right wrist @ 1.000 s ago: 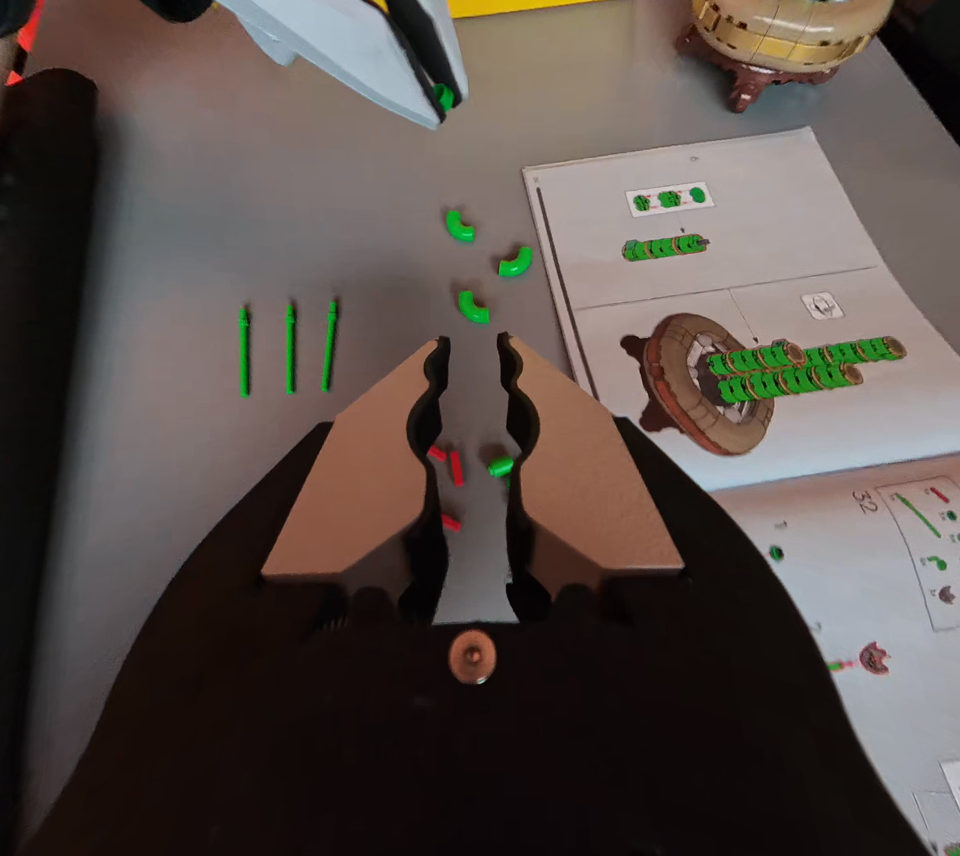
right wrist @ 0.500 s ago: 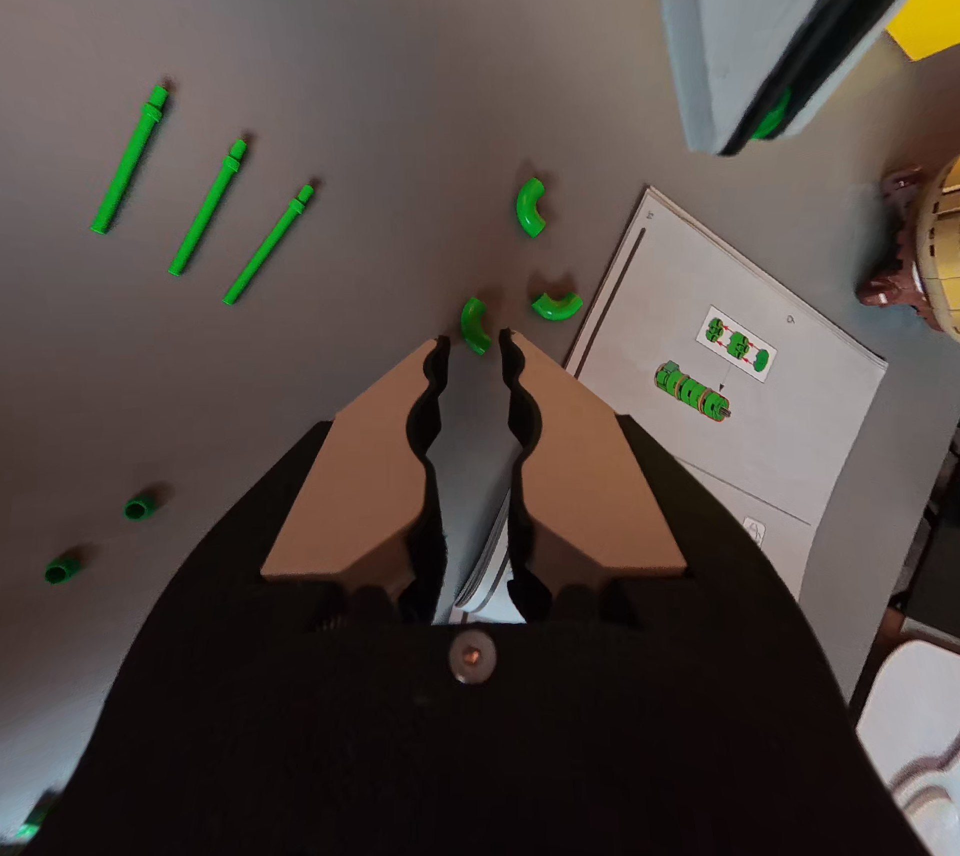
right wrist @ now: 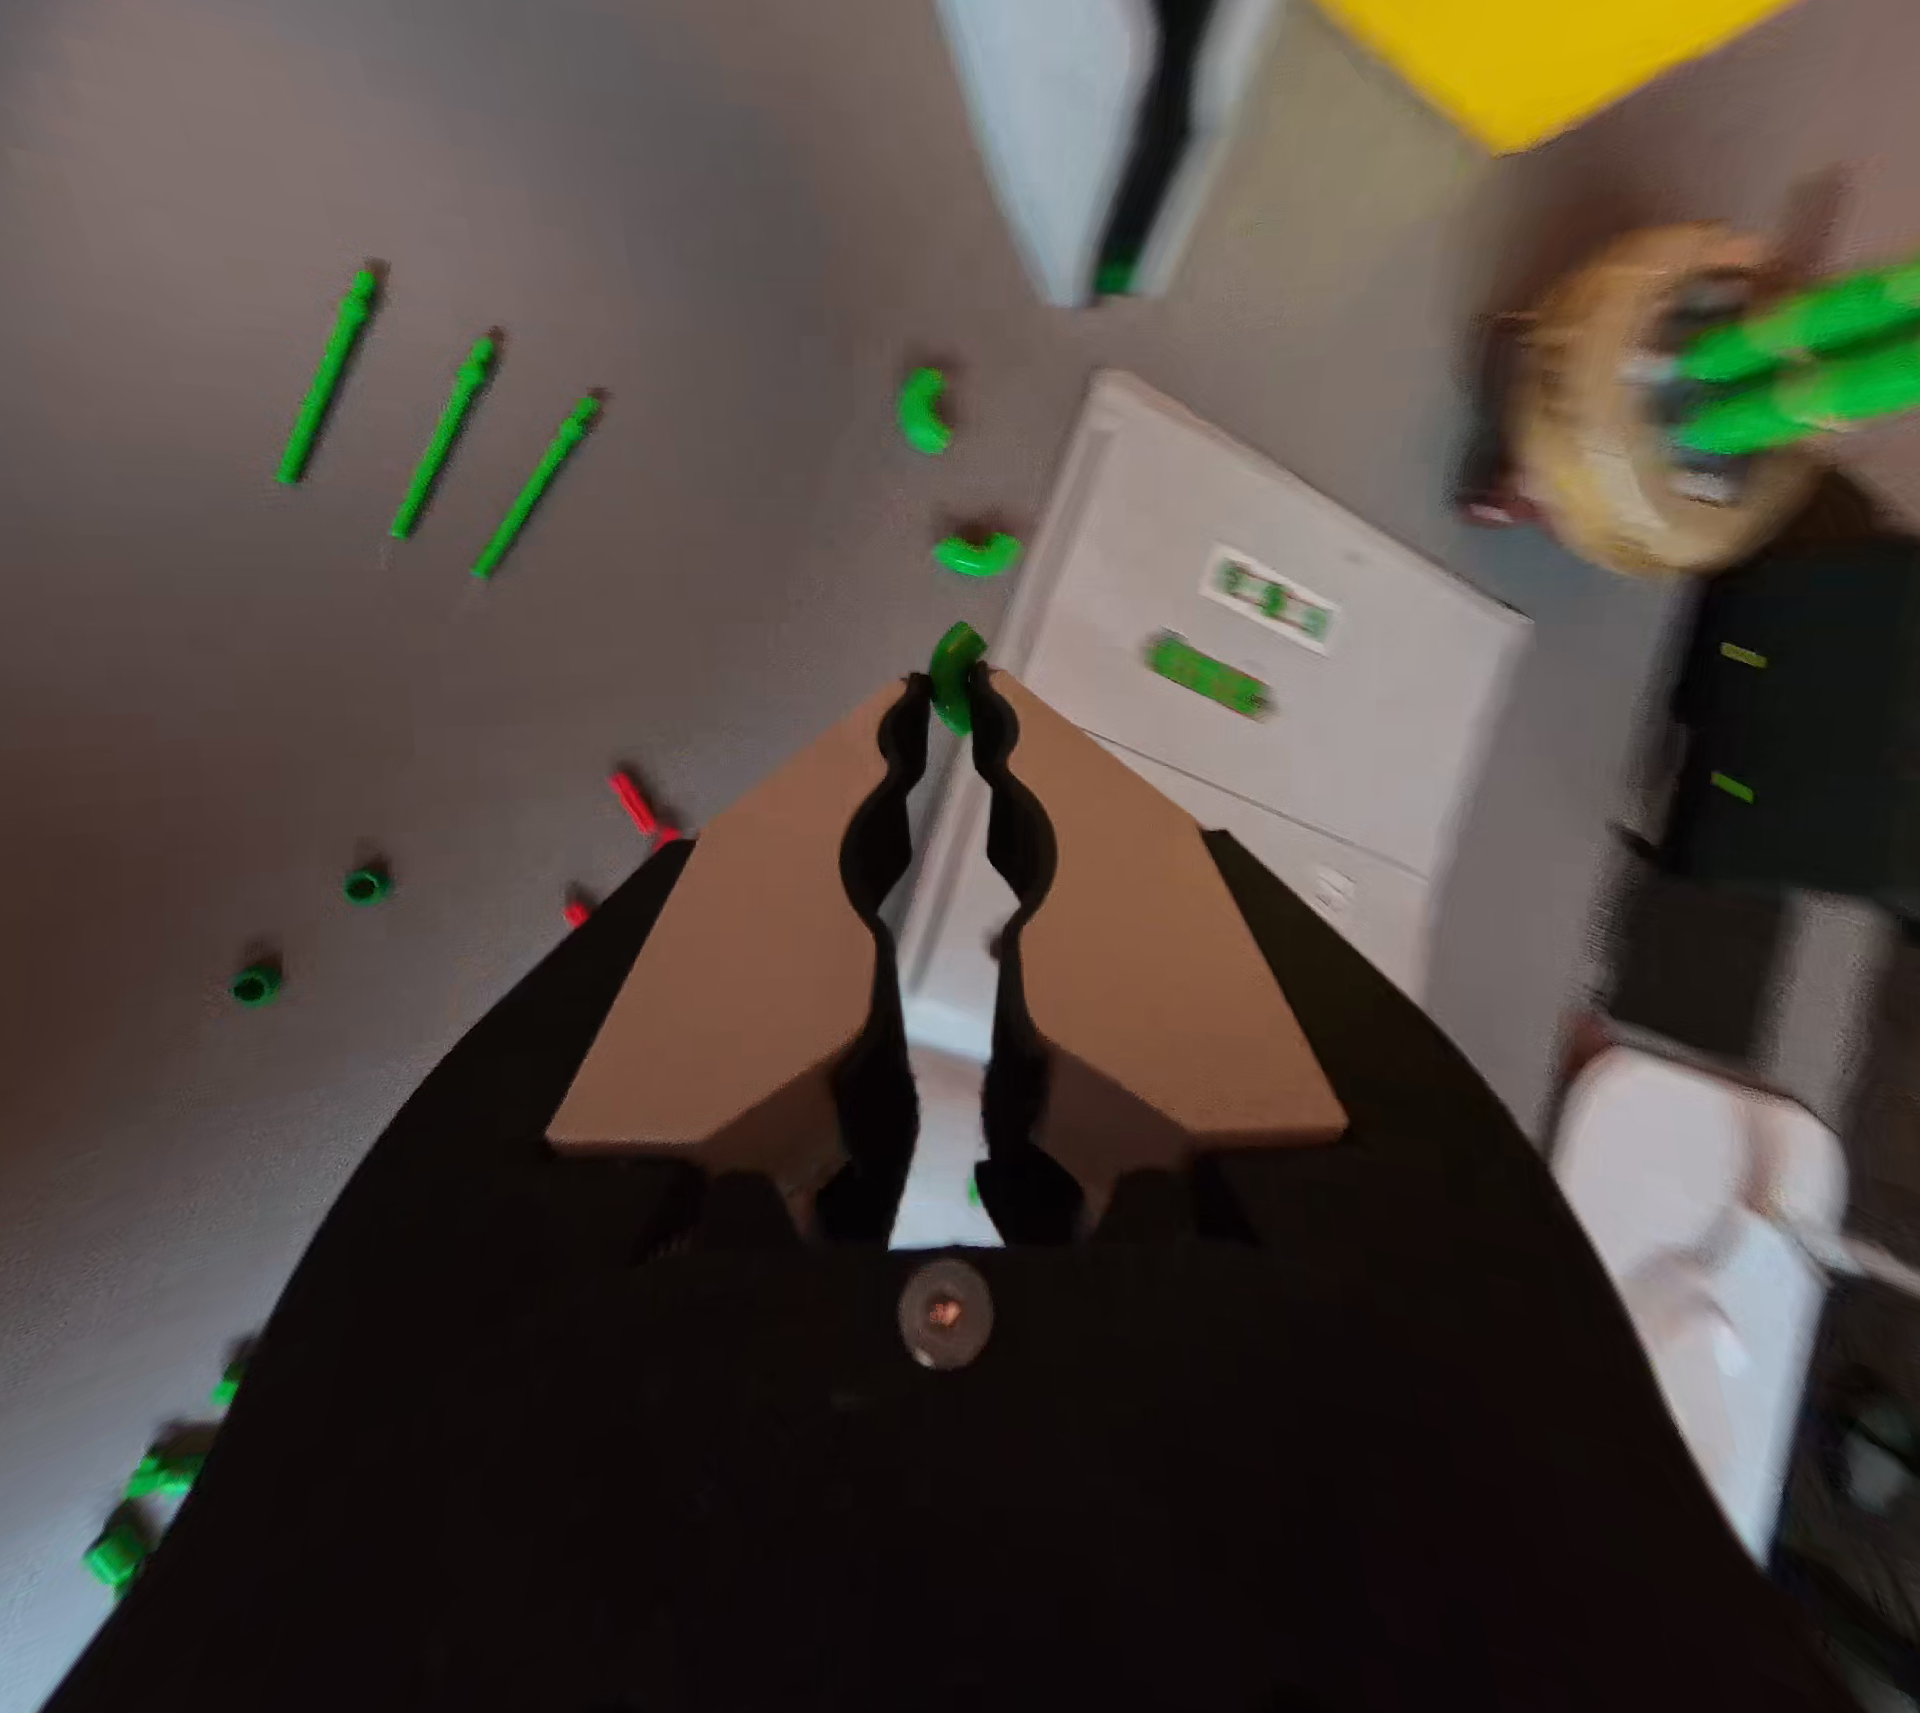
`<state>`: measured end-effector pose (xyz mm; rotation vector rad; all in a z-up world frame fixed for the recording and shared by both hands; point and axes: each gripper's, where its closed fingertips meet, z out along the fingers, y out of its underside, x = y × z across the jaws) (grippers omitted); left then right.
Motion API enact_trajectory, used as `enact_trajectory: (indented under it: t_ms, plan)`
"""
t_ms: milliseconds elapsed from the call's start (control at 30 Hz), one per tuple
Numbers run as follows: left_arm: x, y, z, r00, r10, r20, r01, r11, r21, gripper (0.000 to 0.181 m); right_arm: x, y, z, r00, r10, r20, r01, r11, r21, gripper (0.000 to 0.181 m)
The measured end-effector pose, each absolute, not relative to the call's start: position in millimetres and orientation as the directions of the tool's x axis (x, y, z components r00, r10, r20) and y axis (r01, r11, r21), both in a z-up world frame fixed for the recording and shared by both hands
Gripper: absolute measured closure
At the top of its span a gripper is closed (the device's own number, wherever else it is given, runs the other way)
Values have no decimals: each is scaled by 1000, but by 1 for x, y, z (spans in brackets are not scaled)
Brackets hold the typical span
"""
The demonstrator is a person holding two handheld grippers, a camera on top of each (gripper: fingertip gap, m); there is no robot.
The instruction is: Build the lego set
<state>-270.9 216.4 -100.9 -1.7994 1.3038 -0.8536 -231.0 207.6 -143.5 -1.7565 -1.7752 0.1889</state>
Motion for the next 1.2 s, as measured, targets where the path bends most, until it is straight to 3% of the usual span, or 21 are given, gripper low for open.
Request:
enact_trajectory:
  t_ms: [33,133,233,467,600,667,733,833,1200]
  plan:
    - [-270,217,-100,259,-960,103,-462,-217,-860,176,-215,213,-116,161,904,396,831,93,-549,175]
    - [-264,214,-95,232,-962,143,-450,-237,-861,176,-153,216,-26,413,697,586,743,113,-659,175]
    - [-254,210,-88,200,-968,151,-456,-228,-860,176,-97,193,32,623,449,641,648,164,-744,176]
    - [-210,194,-43,75,-985,156,-498,-172,-850,176,-64,165,19,793,181,581,558,166,-813,175]
    - [-177,176,-14,-13,-985,169,-526,-137,-839,176,-90,165,-29,819,230,526,504,150,-851,175]
    - [-163,167,-6,-61,-983,175,-536,-116,-836,176,-100,164,-48,777,240,582,568,129,-813,175]
    - [-155,156,-6,-112,-977,182,-539,-94,-837,176,-108,160,-46,732,212,647,628,157,-762,175]
    - [-152,143,-8,-187,-957,220,-537,-88,-839,176,-125,154,-43,724,272,634,610,177,-772,175]
    - [-144,137,0,-265,-796,544,-507,-365,-781,176,-141,139,-31,773,437,460,449,136,-883,176]
